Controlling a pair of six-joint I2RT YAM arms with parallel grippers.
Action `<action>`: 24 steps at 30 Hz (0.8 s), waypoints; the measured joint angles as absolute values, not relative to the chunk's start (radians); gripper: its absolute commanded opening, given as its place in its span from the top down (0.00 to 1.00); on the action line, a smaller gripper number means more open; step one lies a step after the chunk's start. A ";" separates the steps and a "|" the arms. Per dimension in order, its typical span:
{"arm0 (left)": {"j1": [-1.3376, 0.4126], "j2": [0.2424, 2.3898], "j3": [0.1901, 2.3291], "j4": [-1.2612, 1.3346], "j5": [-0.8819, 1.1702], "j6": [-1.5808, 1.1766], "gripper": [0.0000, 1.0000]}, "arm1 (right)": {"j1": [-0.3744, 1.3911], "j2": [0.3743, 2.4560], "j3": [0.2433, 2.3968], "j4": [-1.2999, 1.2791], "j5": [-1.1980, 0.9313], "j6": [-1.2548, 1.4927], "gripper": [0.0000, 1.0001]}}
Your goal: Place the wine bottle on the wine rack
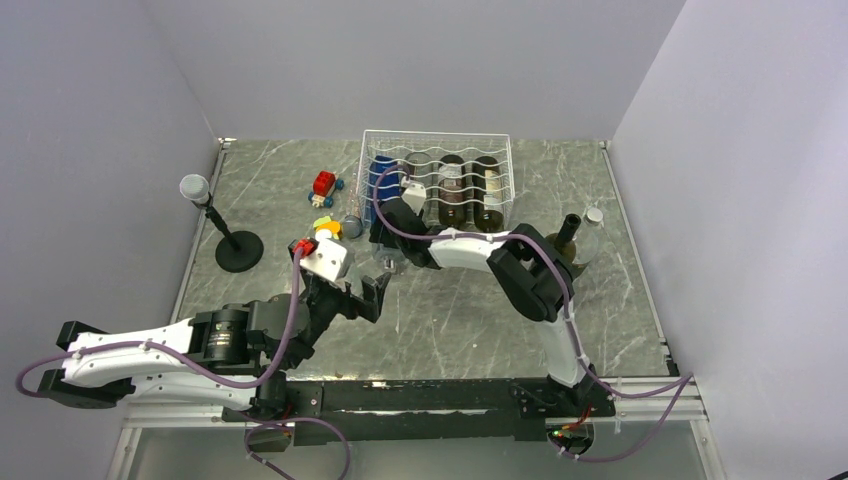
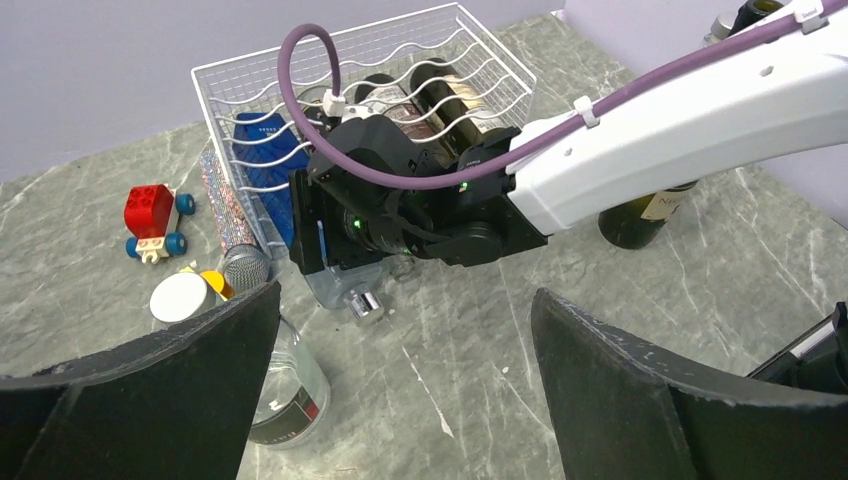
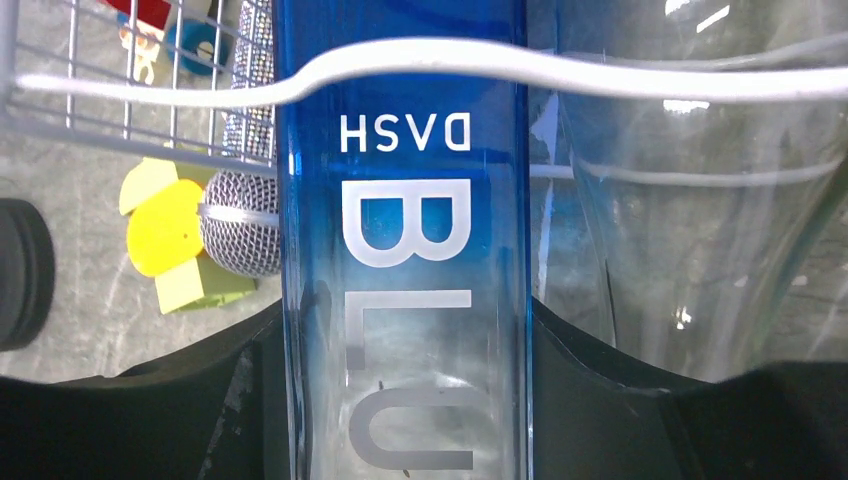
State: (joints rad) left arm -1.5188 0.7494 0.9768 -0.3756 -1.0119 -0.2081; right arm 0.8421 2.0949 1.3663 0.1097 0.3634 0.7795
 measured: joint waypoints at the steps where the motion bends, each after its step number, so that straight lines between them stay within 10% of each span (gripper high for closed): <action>1: -1.519 0.749 0.977 -0.379 -1.012 -0.209 0.01 | 0.838 2.102 1.373 0.116 0.358 0.793 1.00; 13: -1.519 0.739 0.977 -0.411 -1.012 -0.250 0.01 | 0.809 2.180 1.443 0.170 0.359 0.920 0.99; 24: -1.519 0.736 0.977 -0.432 -1.017 -0.260 0.01 | 0.786 2.194 1.475 0.147 0.316 0.958 0.68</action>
State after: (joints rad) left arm -1.5188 0.7357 0.9768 -0.4316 -1.0172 -0.2604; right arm 0.7860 2.1944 1.4746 0.1471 0.3157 0.9577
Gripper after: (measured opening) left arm 0.994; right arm 0.654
